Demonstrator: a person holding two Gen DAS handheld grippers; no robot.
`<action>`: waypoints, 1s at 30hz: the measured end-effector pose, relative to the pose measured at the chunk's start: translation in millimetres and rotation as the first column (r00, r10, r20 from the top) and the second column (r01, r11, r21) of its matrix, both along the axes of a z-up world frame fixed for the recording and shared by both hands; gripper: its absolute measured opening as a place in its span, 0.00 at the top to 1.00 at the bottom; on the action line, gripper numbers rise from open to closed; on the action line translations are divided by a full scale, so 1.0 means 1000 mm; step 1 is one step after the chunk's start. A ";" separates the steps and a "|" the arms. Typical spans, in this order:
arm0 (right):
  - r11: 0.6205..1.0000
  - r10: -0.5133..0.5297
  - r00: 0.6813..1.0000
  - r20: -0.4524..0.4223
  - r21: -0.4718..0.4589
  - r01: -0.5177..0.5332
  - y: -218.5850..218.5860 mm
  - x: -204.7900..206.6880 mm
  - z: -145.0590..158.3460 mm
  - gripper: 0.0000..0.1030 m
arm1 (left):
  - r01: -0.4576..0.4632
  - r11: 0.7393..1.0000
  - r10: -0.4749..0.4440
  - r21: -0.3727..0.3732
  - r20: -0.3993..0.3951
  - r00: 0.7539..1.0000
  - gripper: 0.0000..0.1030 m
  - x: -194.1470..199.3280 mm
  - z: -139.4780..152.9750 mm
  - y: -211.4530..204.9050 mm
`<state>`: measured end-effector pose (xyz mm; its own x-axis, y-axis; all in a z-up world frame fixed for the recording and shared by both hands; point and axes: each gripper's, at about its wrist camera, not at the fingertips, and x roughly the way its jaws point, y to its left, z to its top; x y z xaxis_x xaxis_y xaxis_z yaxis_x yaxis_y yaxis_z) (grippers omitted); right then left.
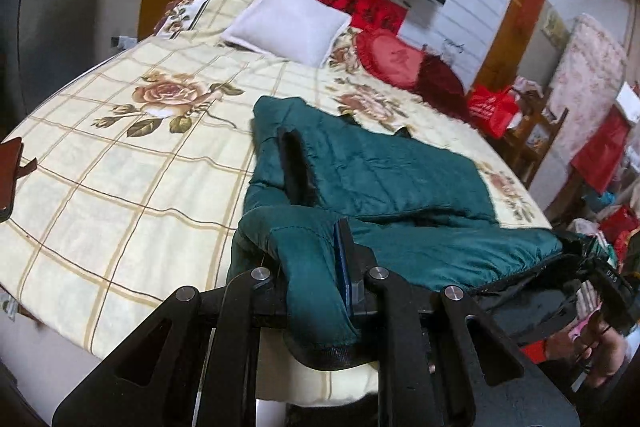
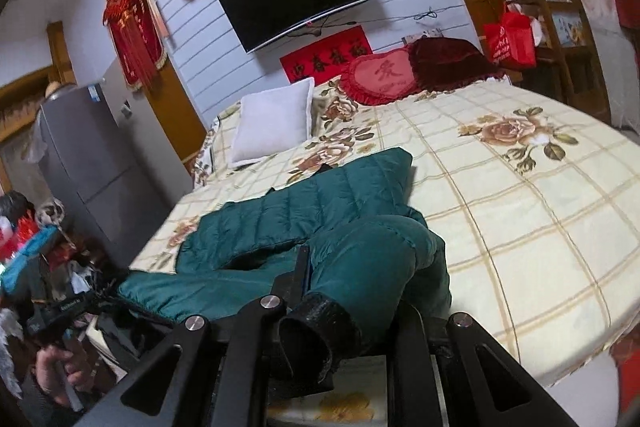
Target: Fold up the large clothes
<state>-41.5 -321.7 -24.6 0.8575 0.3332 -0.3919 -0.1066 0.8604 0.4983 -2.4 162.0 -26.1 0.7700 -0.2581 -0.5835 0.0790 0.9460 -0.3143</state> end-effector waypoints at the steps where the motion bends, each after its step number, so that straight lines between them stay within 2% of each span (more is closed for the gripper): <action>1: 1.000 0.002 1.000 -0.002 -0.010 -0.002 0.001 0.005 -0.001 0.87 | -0.007 1.000 0.007 0.003 -0.007 1.000 0.86 0.002 -0.002 -0.001; 9: 0.999 0.015 0.999 -0.042 -0.045 -0.017 0.003 0.043 -0.016 0.86 | -0.037 0.999 0.038 0.014 -0.060 0.997 0.86 0.023 -0.011 -0.004; 12: 0.997 0.011 0.999 -0.044 -0.074 -0.015 0.006 0.047 -0.020 0.87 | -0.041 0.999 0.042 0.014 -0.077 0.996 0.86 0.029 -0.014 -0.005; 16: 0.999 -0.008 0.999 -0.041 -0.049 0.006 0.005 0.050 -0.024 0.87 | -0.050 0.998 0.053 0.038 -0.096 0.994 0.86 0.032 -0.014 -0.009; 23: 0.995 -0.037 0.999 -0.019 -0.098 0.035 0.016 0.057 -0.020 0.87 | -0.054 0.997 0.060 0.052 -0.124 0.990 0.86 0.041 -0.016 -0.009; 30: 0.991 -0.035 0.999 -0.029 -0.132 0.031 0.020 0.072 -0.021 0.87 | -0.054 0.998 0.059 0.039 -0.141 0.988 0.86 0.055 -0.019 -0.008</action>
